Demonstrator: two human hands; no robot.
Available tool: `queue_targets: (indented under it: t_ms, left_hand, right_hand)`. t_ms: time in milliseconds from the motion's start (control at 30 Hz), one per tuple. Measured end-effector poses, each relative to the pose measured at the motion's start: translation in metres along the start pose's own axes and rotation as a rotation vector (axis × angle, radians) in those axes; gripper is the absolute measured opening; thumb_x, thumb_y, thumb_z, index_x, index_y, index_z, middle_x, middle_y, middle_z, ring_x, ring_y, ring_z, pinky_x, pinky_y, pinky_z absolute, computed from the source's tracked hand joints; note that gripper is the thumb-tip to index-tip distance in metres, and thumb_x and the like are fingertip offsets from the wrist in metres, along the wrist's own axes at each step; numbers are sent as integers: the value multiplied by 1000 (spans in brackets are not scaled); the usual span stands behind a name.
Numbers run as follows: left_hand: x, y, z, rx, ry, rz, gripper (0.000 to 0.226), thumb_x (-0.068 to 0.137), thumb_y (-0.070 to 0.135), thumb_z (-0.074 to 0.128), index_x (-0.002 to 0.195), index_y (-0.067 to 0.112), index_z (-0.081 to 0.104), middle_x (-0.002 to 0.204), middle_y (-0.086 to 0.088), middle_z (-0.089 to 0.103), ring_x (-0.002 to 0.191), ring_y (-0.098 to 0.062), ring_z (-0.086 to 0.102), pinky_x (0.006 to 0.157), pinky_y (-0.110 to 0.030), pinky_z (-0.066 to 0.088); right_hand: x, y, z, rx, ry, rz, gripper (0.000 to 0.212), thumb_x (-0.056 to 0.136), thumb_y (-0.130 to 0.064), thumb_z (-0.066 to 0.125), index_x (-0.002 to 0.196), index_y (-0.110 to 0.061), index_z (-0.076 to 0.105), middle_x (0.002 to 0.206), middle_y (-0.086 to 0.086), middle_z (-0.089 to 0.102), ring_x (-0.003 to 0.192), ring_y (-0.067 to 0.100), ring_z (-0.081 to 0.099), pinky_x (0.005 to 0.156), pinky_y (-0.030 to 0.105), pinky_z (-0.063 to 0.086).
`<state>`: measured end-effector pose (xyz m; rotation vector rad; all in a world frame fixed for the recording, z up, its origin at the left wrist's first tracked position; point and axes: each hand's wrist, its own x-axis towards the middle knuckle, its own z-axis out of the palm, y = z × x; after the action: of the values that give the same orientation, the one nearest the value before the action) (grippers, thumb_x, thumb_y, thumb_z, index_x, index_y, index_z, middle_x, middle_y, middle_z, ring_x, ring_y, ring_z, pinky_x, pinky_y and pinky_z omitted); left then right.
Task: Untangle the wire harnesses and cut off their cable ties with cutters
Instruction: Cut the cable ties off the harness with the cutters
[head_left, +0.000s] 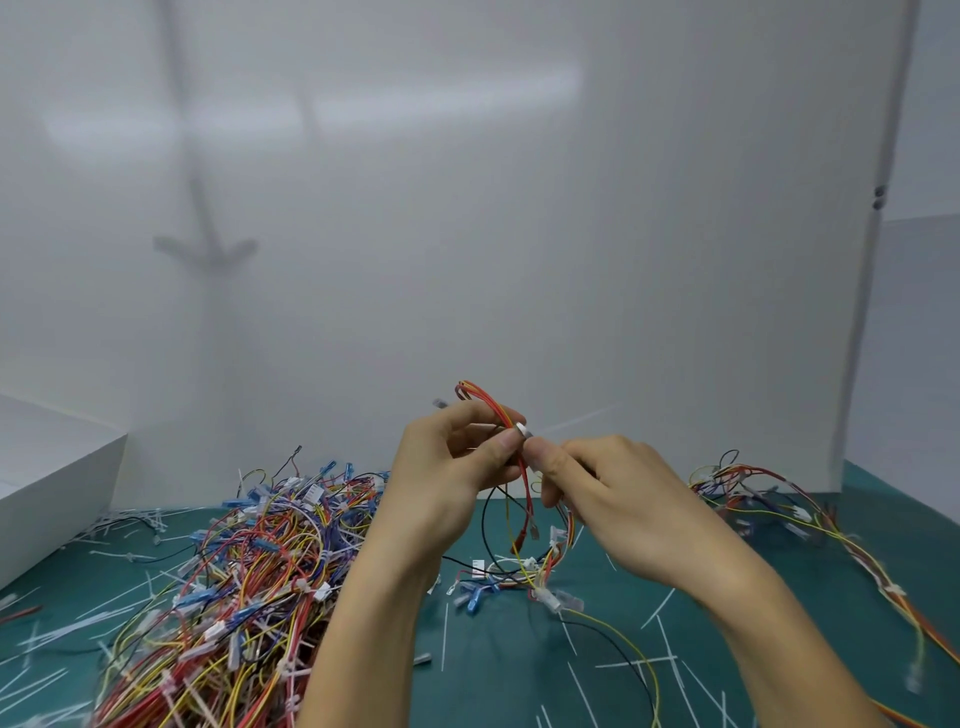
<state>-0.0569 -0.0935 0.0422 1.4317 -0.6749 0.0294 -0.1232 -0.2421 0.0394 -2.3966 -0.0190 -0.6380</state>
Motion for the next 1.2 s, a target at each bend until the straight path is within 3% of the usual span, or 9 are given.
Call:
queue_targets:
  t_ms: [200,367,700,833,1000,1200]
  left_hand:
    - [-1,1,0,-40,-15,1,12,90,1,65,89,10,73,76,-4,75,73,-11,70,69,-19,57]
    - [-1,1,-1,-48,-6,-6,15,89,0,66,87,13,74,74,-3,74,70,-10,70,67,-18,57]
    - [-3,5,-3,45,6,-1,15,89,6,68,85,19,74,77,0,76,73,-13,75,55,-17,53]
    - [-4,7,-6,99,-17,-27,13,90,10,67,88,20,75,79,0,77,71,-14,75,49,-16,49]
    - [-4,8,-9,184,-23,-11,12,89,14,69,84,22,76,78,3,77,66,-10,72,48,-14,44]
    - [-5,10,-11,220,-28,13,18,88,11,71,81,27,77,72,6,75,60,-4,68,50,-13,44]
  right_hand:
    - [-1,0,-2,32,-15,16,68,83,-77,28,66,-22,65,68,14,64,65,25,60,65,39,47]
    - [-1,0,-1,21,-13,18,65,91,-70,35,64,-19,64,63,15,61,50,15,48,57,35,41]
    - [-1,-1,0,12,-11,30,72,83,-76,29,57,-18,62,56,11,58,43,8,43,52,29,36]
    - [1,3,2,175,-79,96,68,92,-67,40,59,-12,65,43,-1,51,39,10,48,51,27,43]
    - [0,3,1,394,-206,164,68,92,-66,42,60,-11,65,48,3,50,43,21,50,47,30,47]
    - [-2,0,-2,553,-371,189,68,96,-62,36,73,-5,65,53,6,49,46,22,49,48,30,51]
